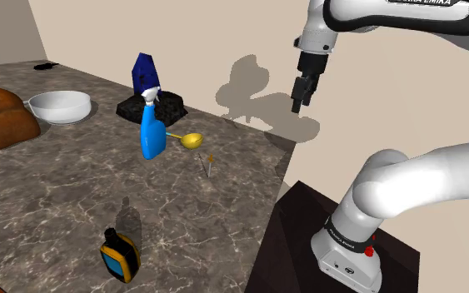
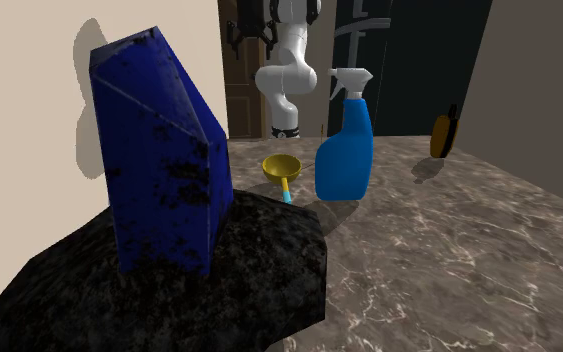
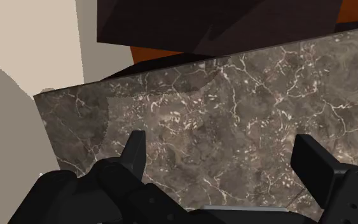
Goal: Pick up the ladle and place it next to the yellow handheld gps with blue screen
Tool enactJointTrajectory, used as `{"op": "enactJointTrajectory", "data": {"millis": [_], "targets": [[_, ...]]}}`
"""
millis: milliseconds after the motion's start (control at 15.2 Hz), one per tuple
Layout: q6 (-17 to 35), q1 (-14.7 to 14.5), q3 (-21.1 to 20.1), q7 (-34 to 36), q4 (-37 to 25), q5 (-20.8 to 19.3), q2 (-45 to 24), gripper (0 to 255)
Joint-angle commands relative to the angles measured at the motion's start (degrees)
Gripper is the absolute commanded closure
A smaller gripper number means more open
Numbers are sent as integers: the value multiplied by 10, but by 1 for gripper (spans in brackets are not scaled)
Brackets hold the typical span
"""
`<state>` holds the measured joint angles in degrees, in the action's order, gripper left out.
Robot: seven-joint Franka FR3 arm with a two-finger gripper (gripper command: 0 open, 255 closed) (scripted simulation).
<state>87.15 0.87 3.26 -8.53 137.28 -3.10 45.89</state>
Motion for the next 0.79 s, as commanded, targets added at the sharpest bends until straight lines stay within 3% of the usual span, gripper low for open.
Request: {"op": "enactJointTrajectory", "data": {"millis": [0,726], "targets": [[0,0,0,0,0,0,0,0],[149,-36,-15,1,-67,45,-223,0]]}}
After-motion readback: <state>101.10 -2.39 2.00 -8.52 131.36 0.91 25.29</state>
